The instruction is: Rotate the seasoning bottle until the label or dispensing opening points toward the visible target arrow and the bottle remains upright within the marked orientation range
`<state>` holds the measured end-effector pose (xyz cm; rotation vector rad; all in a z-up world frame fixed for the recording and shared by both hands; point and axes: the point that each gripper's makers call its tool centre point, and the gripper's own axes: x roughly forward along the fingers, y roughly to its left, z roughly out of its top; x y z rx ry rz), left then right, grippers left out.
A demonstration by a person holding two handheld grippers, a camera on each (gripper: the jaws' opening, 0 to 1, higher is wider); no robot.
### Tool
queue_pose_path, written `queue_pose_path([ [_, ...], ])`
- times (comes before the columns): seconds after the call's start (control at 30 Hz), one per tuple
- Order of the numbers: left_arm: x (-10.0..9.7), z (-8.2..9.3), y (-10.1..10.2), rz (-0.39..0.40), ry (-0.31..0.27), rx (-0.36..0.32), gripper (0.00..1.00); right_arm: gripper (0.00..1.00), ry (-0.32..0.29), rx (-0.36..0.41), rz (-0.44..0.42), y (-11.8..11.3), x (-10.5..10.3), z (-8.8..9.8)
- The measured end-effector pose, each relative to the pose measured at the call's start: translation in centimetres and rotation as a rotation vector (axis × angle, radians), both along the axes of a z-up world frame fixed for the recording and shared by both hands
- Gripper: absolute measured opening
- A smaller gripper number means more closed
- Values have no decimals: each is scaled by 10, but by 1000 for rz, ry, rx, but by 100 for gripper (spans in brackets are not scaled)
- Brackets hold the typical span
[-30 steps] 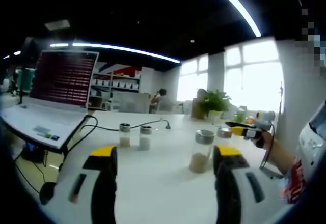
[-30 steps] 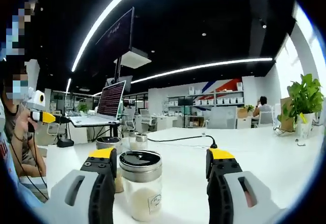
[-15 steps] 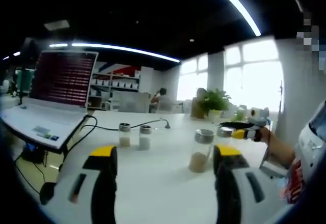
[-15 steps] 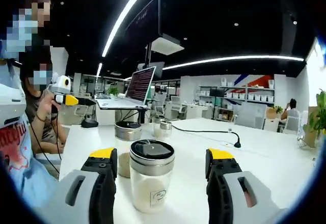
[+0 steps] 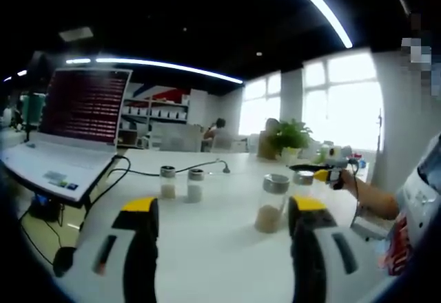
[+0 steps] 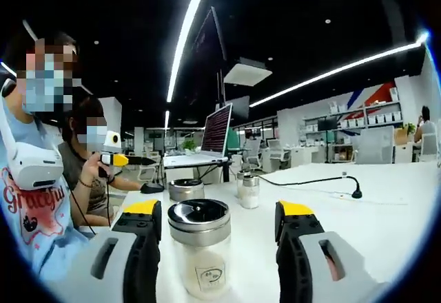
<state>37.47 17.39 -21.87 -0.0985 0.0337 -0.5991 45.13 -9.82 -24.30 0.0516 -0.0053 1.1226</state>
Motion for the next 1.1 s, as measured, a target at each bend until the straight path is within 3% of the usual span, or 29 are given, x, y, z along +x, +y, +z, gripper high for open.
queue_pose_path([
  [0.3, -1, 1, 0, 4, -2, 0, 81, 63, -17, -69, 82, 10, -9, -11],
  [0.5, -1, 1, -2, -3, -3, 6, 82, 60, -35, -104, 90, 12, -5, -13],
  [0.83, 1, 1, 3, 6, -1, 0, 82, 54, -13, -67, 143, 18, -8, -14],
  [0.93, 0, 0, 2, 3, -1, 2, 82, 47, -17, -64, 161, 19, -11, -14],
  [0.97, 0, 0, 1, 2, -1, 3, 82, 39, -27, -63, 170, 20, -14, -13],
  [1.0, 0, 0, 1, 1, -1, 3, 82, 39, -26, -58, 168, 23, -17, -13],
  [1.03, 0, -1, 0, 0, -1, 4, 82, 39, -70, -78, 130, 21, -10, -13],
  [1.1, 0, -1, 0, 1, 0, 6, 82, 39, -51, -84, 138, 21, -12, -15],
])
